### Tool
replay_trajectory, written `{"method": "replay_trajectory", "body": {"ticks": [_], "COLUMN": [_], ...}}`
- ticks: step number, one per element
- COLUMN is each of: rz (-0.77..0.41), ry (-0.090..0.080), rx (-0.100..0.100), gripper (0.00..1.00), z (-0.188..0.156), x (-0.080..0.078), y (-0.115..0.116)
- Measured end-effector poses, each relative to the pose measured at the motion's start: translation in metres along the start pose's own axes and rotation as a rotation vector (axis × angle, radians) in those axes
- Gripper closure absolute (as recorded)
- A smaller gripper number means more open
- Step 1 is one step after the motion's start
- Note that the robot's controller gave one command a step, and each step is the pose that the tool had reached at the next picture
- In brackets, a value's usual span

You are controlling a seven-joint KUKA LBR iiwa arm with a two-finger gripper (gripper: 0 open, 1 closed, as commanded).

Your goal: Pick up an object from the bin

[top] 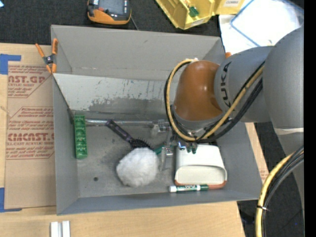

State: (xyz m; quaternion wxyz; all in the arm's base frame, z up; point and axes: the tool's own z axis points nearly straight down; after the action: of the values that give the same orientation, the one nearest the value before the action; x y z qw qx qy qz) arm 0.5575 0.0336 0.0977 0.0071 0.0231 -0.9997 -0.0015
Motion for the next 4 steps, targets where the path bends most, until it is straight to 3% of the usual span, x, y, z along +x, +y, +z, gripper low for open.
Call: {"method": "replay_trajectory", "body": {"ticks": [1, 2, 3, 4], "rz": [-0.062, 0.134, 0.134, 0.133], "ry": [-0.033, -0.014, -0.014, -0.011], "rx": [0.007, 0.0, 0.0, 0.0], "gripper": [0.0, 1.0, 1.0, 1.0], "z": [0.028, 0.027, 0.027, 0.007], "x": [-0.004, 0.011, 0.011, 0.013], "y": [-0.006, 0.001, 0.001, 0.001]}}
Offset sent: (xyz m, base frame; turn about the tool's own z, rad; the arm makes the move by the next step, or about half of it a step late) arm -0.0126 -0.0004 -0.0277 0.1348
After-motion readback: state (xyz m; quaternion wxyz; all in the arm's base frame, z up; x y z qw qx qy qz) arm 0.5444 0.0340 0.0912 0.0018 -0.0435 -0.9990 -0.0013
